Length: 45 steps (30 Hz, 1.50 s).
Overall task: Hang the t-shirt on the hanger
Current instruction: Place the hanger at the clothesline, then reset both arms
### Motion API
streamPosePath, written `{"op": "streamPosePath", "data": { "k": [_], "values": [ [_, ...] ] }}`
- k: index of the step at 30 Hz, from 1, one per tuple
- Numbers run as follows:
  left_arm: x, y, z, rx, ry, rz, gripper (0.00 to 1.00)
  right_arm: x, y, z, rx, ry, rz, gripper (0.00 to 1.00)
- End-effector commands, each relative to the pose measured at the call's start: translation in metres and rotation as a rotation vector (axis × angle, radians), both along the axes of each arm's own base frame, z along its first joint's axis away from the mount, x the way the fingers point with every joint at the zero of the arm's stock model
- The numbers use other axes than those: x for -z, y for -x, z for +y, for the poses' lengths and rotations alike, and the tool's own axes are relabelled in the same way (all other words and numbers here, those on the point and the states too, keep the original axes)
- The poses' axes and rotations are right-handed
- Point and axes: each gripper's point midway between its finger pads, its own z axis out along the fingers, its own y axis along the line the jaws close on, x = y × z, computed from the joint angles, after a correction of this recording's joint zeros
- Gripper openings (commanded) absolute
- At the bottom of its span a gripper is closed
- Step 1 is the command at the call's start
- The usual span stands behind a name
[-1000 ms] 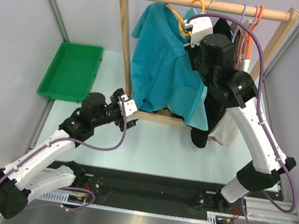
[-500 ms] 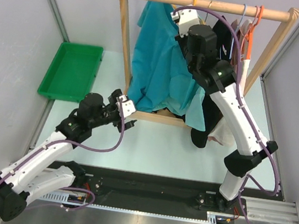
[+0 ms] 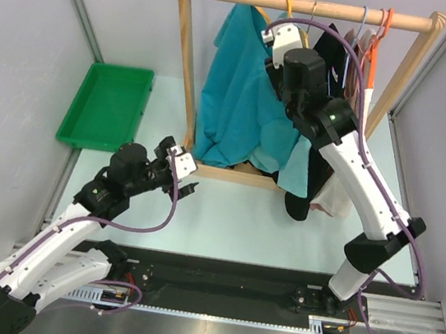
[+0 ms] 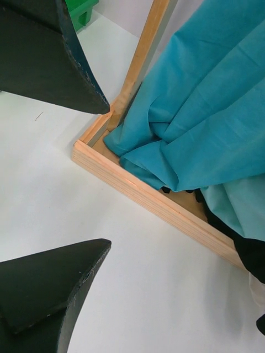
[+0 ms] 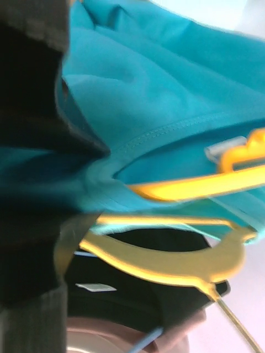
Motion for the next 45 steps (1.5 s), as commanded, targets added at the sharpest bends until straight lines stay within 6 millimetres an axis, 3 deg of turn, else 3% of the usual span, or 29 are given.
{"op": "streamPosePath", "data": {
  "k": [1,4,9,10,15,21,27,32,36,41,44,45],
  "values": [
    [-0.009,0.005,0.006,-0.023,0.027,-0.006,1.0,-0.018,0.032,-0.016,-0.044,-0.074,-0.015,0.5],
    [-0.011,0.005,0.009,-0.043,0.035,-0.011,1.0,-0.026,0.05,-0.017,-0.115,-0.106,-0.031,0.72],
    [-0.023,0.009,0.013,-0.063,0.108,0.035,1.0,-0.047,0.086,-0.009,-0.291,-0.164,-0.062,0.97],
    [-0.026,0.013,0.011,-0.042,0.13,0.04,1.0,-0.061,0.096,-0.014,-0.312,-0.181,-0.102,0.99],
    [-0.041,0.021,0.011,-0.043,0.198,0.051,1.0,-0.08,0.121,-0.02,-0.391,-0.196,-0.162,1.0],
    [-0.063,0.019,0.018,-0.096,0.262,0.059,1.0,-0.086,0.145,-0.033,-0.42,-0.221,-0.162,1.0],
    [-0.094,0.024,0.028,-0.137,0.353,0.075,1.0,-0.077,0.171,-0.04,-0.486,-0.215,-0.15,1.0],
    [-0.123,0.034,0.037,-0.157,0.421,0.116,1.0,-0.064,0.19,-0.067,-0.47,-0.226,-0.121,1.0],
    [-0.123,0.038,0.053,-0.238,0.396,0.177,1.0,-0.055,0.209,-0.087,-0.468,-0.242,-0.108,0.99],
    [-0.1,0.039,0.07,-0.312,0.251,0.317,1.0,-0.042,0.232,-0.121,-0.386,-0.259,-0.119,1.0],
    [-0.082,0.044,0.073,-0.327,0.202,0.39,1.0,-0.022,0.246,-0.14,-0.321,-0.247,-0.104,1.0],
    [-0.077,0.043,0.077,-0.35,0.191,0.402,1.0,-0.002,0.247,-0.143,-0.301,-0.235,-0.056,1.0]
  ]
}}
